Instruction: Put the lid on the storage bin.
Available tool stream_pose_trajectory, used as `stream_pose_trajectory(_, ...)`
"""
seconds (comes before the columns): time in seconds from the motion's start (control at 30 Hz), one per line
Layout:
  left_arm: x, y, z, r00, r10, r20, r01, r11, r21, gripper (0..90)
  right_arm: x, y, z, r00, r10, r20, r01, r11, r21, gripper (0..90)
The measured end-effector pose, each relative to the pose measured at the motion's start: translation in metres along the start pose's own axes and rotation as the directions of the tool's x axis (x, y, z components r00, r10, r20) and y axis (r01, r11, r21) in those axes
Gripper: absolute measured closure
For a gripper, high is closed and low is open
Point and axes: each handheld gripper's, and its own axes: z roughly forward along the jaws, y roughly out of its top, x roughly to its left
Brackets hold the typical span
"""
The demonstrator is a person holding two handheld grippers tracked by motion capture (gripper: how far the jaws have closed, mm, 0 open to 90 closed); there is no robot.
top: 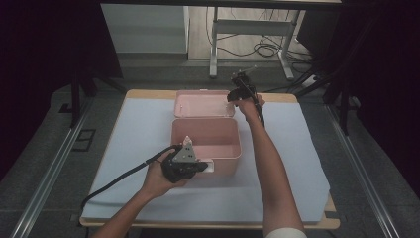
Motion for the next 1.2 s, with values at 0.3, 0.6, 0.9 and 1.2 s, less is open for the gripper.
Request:
stream_pose_trajectory(0.3, 0.000, 0.000, 0.000, 1.0000, 0.000, -0.001, 0.000, 1.0000, -0.001, 90.0, 0.005, 0.001, 0.000, 0.9993, -0.010, 0.036, 0.010, 1.000, -0.006, 81.7)
stream_pose_trajectory(0.6, -0.001, 0.000, 0.000, 1.0000, -0.003, 0.002, 0.003, 1.0000, 0.003, 90.0, 0.012, 0.002, -0.018, 0.9976, -0.018, 0.067, 0.024, 0.996, -0.091, 83.8)
stream_pose_trajectory(0.9, -0.002, 0.000, 0.000, 1.0000, 0.000, 0.000, 0.000, 1.0000, 0.009, 90.0, 0.016, 0.001, -0.037, 0.9969, -0.026, 0.074, 0.038, 0.986, -0.163, 84.7)
stream_pose_trajectory(1.2, -0.002, 0.000, 0.000, 1.0000, -0.006, 0.001, 0.006, 0.9999, 0.009, 90.0, 0.020, 0.000, -0.053, 0.9950, -0.045, 0.089, 0.063, 0.974, -0.216, 85.1)
